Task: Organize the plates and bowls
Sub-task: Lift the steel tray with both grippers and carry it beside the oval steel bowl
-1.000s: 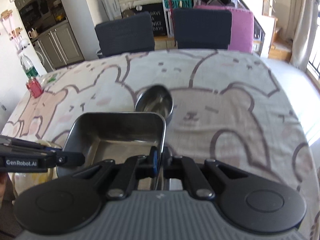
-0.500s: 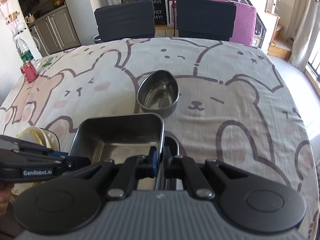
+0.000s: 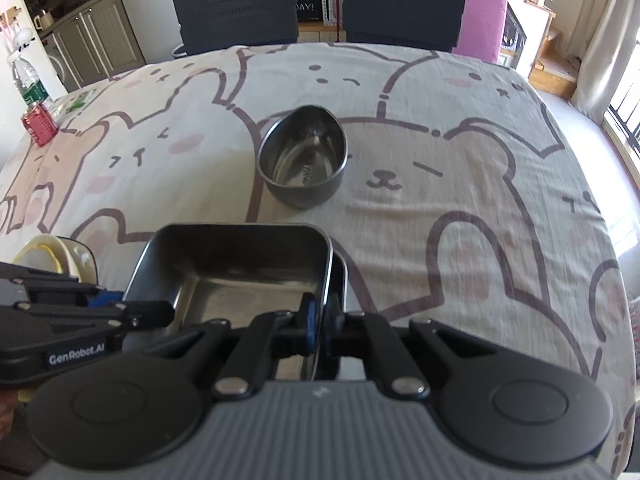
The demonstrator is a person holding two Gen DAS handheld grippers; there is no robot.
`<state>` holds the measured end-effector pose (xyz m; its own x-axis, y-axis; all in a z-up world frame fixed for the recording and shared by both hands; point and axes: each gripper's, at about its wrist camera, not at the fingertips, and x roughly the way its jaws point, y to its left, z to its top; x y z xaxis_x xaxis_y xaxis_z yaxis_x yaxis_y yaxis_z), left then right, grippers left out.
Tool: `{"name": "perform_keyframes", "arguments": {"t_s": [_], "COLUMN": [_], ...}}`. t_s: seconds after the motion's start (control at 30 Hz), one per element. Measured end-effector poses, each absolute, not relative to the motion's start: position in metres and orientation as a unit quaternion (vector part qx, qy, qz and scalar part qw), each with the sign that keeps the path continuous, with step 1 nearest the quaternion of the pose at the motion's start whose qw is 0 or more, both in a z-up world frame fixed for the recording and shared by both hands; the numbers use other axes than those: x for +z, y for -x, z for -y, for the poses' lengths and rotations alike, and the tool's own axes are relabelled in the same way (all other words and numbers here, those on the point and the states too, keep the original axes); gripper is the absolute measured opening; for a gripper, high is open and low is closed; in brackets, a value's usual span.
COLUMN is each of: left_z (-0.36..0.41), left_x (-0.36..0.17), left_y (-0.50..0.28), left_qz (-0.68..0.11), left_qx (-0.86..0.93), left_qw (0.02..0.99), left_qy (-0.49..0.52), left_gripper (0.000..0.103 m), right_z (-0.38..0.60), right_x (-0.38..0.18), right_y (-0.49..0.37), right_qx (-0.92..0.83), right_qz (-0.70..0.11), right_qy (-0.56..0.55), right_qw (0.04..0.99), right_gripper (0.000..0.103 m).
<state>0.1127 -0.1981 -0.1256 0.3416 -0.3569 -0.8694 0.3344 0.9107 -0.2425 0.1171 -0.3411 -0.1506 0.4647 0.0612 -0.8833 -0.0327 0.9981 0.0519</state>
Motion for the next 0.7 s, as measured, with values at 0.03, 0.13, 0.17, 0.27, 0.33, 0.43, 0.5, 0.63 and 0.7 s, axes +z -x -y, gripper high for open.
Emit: {"name": "perform_keyframes", "arguments": {"t_s": [0.03, 0.13, 0.17, 0.27, 0.33, 0.43, 0.5, 0.63, 0.7], "left_z": [0.198, 0.198, 0.197, 0.196, 0.196, 0.195, 0.195, 0.196, 0.196], "left_x": [-0.126, -0.125, -0.126, -0.126, -0.126, -0.126, -0.126, -0.126, -0.127], "left_y": [-0.113, -0.113, -0.113, -0.113, -0.113, -0.114, -0.113, -0.112, -0.112], "left_qz": [-0.533, -0.533, -0.534, -0.534, -0.535, -0.535, -0.534, -0.533, -0.534], "left_qx": [-0.211, -0.212, -0.214, -0.215, -0.213, -0.214, -0.216, -0.218, -0.218], "left_qw": [0.819, 0.819, 0.818, 0.817, 0.817, 0.817, 0.817, 0.817, 0.817], "left_qy": [0.01, 0.013, 0.015, 0.017, 0.02, 0.024, 0.023, 0.014, 0.013], "left_gripper": [0.01, 0.011, 0.012, 0.012, 0.012, 0.013, 0.014, 0.014, 0.014], "right_z": [0.342, 0.343, 0.343, 0.345, 0.345, 0.345, 0.345, 0.341, 0.341], "right_x": [-0.152, -0.156, -0.158, -0.161, -0.161, -0.162, -0.162, -0.163, -0.163], "right_y": [-0.118, -0.121, -0.122, -0.124, -0.125, -0.126, -0.127, -0.127, -0.127], "right_qx": [0.027, 0.024, 0.024, 0.022, 0.023, 0.024, 0.023, 0.018, 0.019], "right_qz": [-0.518, -0.522, -0.524, -0.528, -0.526, -0.526, -0.527, -0.526, -0.526], "right_qy": [-0.014, -0.012, -0.01, -0.013, -0.012, -0.008, -0.009, 0.012, 0.014], "right_qw": [0.855, 0.853, 0.852, 0.849, 0.85, 0.85, 0.85, 0.85, 0.85], "right_gripper": [0.006, 0.006, 0.006, 0.005, 0.005, 0.005, 0.005, 0.005, 0.005]}}
